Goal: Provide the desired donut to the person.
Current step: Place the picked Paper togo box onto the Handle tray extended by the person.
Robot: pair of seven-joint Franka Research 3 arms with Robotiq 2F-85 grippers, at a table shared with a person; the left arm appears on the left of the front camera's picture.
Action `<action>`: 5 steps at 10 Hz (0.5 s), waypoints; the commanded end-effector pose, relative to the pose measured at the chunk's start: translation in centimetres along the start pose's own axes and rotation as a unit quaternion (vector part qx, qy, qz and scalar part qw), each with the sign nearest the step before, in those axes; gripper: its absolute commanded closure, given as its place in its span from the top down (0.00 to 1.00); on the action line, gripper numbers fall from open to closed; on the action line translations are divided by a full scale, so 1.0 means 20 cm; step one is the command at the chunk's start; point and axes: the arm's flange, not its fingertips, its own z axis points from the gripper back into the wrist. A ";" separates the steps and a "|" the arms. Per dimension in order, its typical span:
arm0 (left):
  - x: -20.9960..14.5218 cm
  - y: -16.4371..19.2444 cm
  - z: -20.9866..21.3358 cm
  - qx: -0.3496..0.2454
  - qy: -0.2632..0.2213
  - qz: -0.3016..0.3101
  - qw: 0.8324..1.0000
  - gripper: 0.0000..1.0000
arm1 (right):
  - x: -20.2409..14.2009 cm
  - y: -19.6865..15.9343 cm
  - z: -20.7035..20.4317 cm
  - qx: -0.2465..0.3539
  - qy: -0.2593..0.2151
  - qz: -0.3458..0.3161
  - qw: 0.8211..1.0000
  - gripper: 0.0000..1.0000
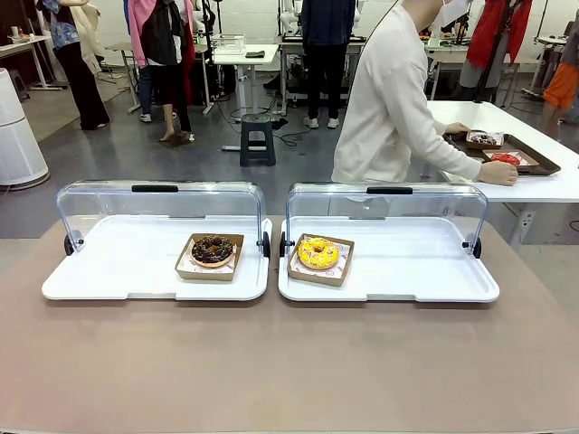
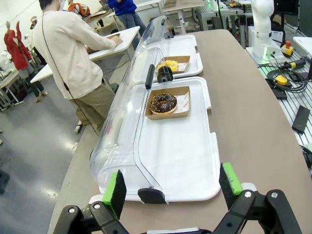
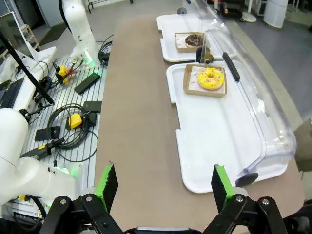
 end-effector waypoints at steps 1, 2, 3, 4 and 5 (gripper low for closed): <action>0.01 0.00 0.00 0.000 -0.001 -0.002 1.000 1.00 | 0.00 0.00 0.00 0.003 -0.005 0.002 1.000 1.00; 0.01 0.00 0.00 0.000 -0.001 -0.002 1.000 1.00 | 0.00 0.00 0.00 0.003 -0.005 0.002 1.000 1.00; 0.01 0.00 0.00 0.000 -0.001 -0.002 1.000 1.00 | 0.00 0.00 0.00 0.003 -0.005 0.002 1.000 1.00; 0.01 0.00 0.00 0.000 -0.001 -0.002 1.000 1.00 | 0.00 0.00 0.00 0.003 -0.005 0.002 1.000 1.00; 0.01 0.00 0.00 0.000 -0.001 -0.002 1.000 1.00 | 0.00 0.00 0.00 0.003 -0.005 0.002 1.000 1.00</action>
